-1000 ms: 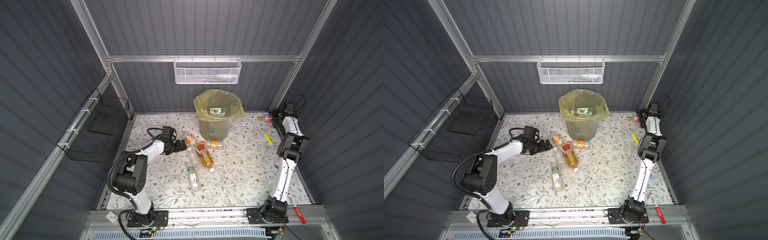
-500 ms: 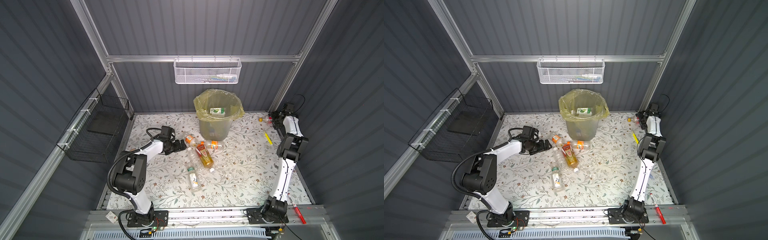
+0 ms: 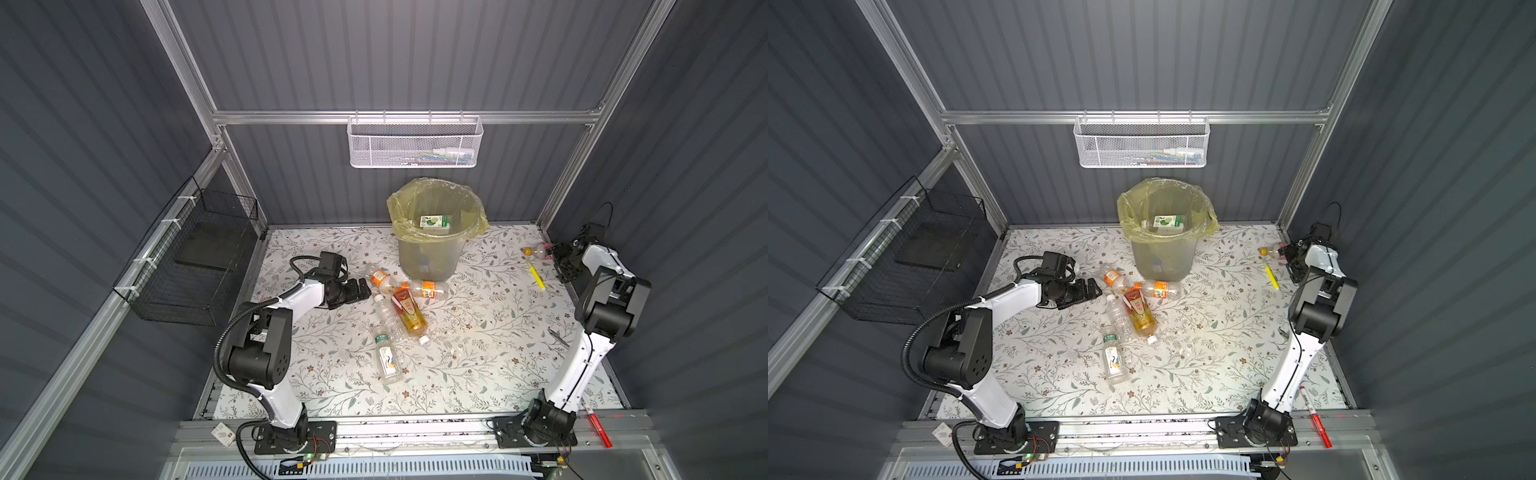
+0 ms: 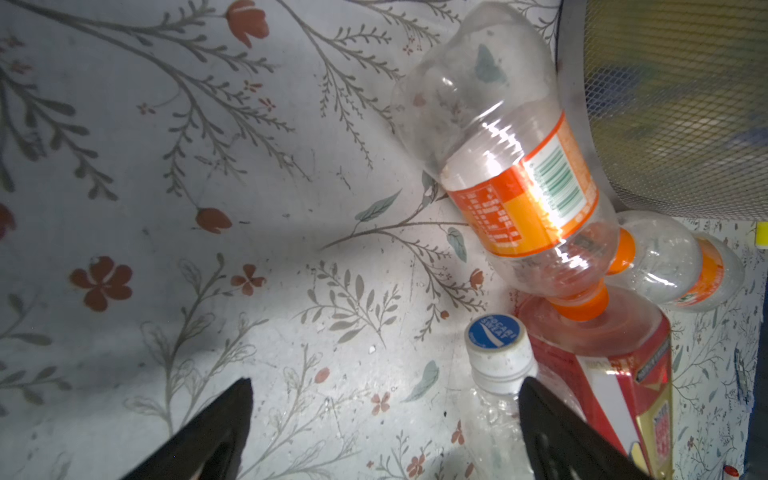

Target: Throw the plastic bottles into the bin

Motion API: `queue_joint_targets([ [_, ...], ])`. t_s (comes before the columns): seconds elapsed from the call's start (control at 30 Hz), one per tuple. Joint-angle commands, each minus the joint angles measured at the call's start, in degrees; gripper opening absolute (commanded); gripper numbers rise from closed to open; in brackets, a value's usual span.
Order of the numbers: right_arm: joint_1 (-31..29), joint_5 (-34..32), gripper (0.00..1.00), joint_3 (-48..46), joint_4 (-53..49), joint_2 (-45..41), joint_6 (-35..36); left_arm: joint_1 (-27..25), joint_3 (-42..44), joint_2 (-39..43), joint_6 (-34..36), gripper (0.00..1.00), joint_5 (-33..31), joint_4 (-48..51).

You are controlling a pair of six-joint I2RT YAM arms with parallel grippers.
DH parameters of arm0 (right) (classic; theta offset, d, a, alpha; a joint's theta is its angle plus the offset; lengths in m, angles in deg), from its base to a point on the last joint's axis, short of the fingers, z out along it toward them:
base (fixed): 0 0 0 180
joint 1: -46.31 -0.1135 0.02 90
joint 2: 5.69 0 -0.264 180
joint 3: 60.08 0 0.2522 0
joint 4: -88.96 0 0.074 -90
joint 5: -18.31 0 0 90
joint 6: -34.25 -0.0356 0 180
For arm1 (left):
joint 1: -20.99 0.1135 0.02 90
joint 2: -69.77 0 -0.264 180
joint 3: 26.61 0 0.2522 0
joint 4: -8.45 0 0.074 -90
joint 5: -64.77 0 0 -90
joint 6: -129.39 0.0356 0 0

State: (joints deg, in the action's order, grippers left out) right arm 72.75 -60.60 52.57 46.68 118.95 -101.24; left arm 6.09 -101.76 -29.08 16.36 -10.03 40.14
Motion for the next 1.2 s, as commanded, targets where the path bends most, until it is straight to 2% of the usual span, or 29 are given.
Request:
queue_joint_targets([
  [0.0, 1.5, -1.0, 0.85, -2.5, 5.9, -4.3, -3.2, 0.2, 0.7, 2.0, 0.9, 1.0, 1.2, -0.5],
  [0.13, 1.6, -0.9, 0.9, -6.0, 10.6, -7.3, -6.1, 0.2, 1.2, 2.3, 0.3, 1.0, 1.8, -1.2],
  [0.3, 2.6, -0.2, 0.92, -6.4, 10.4, -5.8, -9.9, 0.2, 1.7, 2.5, 0.3, 1.0, 1.9, -1.2],
  [0.43, 2.7, -4.0, 0.95, -11.1, 11.5, -8.2, -10.1, 0.2, 2.5, 3.5, 0.3, 1.0, 1.8, -1.7],
  [0.6, 2.7, -4.7, 0.96, -11.3, 8.7, -9.3, -10.5, 0.2, 2.7, 3.5, 0.5, 1.0, 2.6, -1.7],
  [0.73, 2.7, -6.8, 0.97, -15.2, 8.4, -12.3, -11.6, 0.2, 3.3, 4.6, 0.8, 1.0, 2.3, -2.3],
  [1.0, 2.7, -7.4, 0.98, -12.6, 8.8, -8.9, -16.4, 0.4, 3.4, 3.9, 1.4, 1.0, 3.3, -2.8],
  [1.17, 2.6, -7.4, 0.98, -5.9, 4.7, -3.9, -16.6, 0.8, 2.3, 3.3, 2.1, 1.0, 3.3, -1.3],
])
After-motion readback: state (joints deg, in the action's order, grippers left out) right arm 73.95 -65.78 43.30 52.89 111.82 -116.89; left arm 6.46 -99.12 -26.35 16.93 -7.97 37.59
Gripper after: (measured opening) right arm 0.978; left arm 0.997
